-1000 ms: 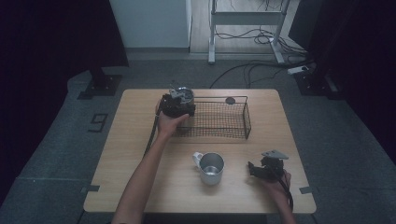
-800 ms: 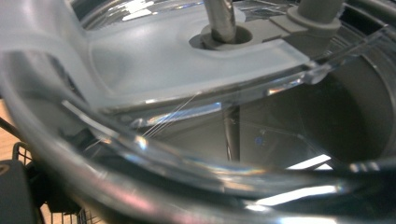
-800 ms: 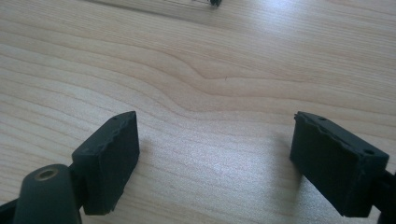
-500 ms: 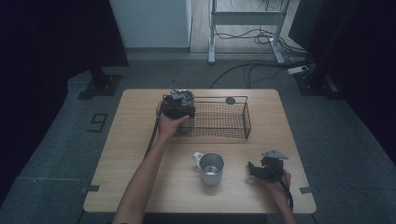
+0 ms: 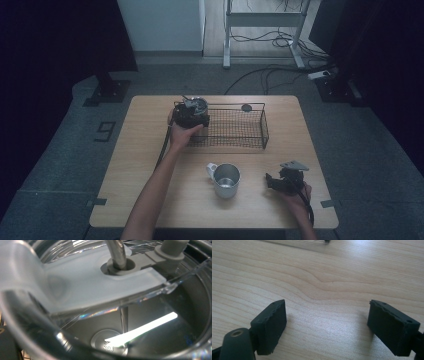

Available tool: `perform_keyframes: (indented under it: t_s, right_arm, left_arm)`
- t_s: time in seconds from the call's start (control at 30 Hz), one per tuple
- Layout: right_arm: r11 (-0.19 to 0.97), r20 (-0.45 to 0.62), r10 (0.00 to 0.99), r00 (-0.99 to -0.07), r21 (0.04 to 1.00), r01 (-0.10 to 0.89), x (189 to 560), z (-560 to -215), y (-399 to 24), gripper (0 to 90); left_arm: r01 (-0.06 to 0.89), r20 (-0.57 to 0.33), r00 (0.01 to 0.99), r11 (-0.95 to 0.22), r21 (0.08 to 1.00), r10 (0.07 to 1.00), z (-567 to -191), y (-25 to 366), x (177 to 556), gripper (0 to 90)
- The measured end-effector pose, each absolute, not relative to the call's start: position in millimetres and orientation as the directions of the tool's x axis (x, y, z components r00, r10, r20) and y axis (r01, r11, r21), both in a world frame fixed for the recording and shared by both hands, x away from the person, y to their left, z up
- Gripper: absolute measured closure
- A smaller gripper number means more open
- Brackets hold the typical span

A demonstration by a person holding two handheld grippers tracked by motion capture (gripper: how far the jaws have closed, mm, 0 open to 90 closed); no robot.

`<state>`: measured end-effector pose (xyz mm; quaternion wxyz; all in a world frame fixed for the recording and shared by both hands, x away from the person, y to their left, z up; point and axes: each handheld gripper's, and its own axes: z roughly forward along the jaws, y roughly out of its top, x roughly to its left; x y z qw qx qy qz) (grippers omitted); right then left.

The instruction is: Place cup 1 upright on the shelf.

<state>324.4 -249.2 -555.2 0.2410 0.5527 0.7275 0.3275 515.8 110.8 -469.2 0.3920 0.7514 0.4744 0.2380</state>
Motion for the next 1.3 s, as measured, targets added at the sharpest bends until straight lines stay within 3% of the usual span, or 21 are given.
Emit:
perform_keyframes:
  t_s: [1.3]
  right_arm:
    - [0.173,0.01,0.963,-0.27,0.743,0.647,324.4,-555.2,-249.2,15.0]
  left_arm:
    - [0.45,0.03,0.404,-0.227,0.864,0.914,-456.5,132.8,473.1,0.0]
